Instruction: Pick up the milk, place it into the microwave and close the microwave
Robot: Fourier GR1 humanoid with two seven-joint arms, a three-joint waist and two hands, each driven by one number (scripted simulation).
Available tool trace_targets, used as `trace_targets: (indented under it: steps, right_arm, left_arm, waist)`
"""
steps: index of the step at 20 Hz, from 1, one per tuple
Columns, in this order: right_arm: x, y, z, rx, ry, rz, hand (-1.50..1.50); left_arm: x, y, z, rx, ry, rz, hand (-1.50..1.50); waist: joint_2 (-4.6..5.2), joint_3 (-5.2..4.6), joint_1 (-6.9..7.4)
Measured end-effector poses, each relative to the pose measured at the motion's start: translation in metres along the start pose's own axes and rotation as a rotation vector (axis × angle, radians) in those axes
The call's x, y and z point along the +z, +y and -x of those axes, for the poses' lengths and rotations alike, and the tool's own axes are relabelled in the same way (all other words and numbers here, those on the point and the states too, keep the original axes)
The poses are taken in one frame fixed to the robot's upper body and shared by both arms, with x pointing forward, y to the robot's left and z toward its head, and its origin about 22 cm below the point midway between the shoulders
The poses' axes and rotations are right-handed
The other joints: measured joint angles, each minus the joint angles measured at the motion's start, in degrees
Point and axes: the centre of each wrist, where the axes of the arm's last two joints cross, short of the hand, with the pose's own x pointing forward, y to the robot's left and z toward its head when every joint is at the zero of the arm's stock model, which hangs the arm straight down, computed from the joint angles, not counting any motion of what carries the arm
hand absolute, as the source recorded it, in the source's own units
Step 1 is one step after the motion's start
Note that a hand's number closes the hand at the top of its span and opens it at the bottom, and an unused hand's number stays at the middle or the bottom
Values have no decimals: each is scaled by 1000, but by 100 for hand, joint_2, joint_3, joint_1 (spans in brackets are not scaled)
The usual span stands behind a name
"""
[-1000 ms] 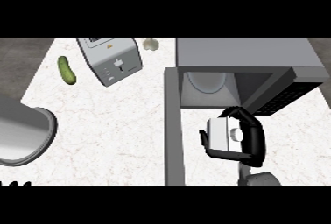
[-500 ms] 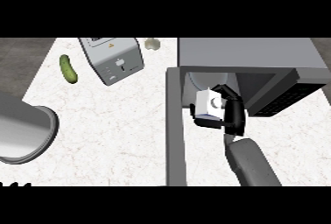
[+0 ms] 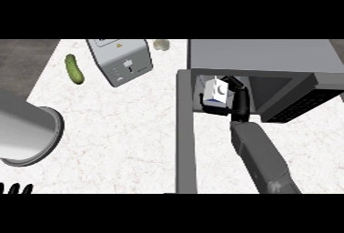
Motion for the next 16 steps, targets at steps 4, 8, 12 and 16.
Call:
trace_targets:
  steps: [4, 8, 12, 16]
  right_arm:
    - [-15, -6, 4, 101, 4, 15, 150]
    - [-24, -18, 9, 158, 6, 14, 150]
    - [-36, -30, 6, 224, -11, 21, 150]
    - [-43, -32, 3, 303, -61, 38, 150]
  left_arm:
    - [-1, 8, -1, 3, 8, 5, -150]
    - [1, 11, 2, 7, 7, 16, -150]
    - [1, 14, 2, 5, 11, 35, -150]
    - [-2, 12, 7, 15, 16, 47, -150]
  waist:
    - [28, 1, 60]
    - [68, 5, 150]
    - [112, 10, 247]
    - [157, 14, 325]
